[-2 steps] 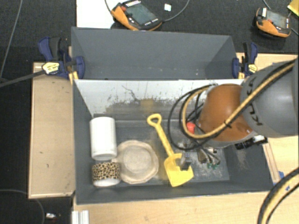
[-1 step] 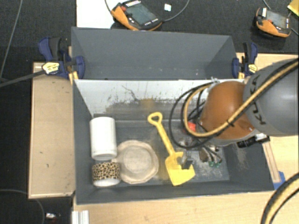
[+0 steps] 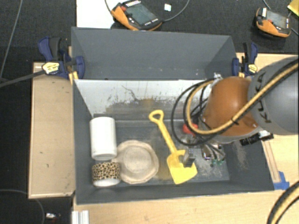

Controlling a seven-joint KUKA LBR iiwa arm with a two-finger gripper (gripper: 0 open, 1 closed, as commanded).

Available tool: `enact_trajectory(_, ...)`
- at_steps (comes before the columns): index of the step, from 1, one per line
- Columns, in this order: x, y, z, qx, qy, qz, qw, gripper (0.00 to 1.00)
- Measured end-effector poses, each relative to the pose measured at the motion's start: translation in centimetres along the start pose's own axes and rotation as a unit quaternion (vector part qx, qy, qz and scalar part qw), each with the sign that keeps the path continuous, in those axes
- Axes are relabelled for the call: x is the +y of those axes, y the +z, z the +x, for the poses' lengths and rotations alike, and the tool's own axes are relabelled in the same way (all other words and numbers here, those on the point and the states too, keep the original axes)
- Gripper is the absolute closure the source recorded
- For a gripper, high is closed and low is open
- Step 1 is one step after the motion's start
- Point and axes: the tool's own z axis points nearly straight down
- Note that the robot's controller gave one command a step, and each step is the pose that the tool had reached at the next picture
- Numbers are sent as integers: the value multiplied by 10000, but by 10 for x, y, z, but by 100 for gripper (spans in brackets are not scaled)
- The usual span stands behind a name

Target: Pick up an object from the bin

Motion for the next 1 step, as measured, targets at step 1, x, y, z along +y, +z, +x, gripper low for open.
enact_trajectory(1,0,-16,-2,-28,-4,-3,10000,100)
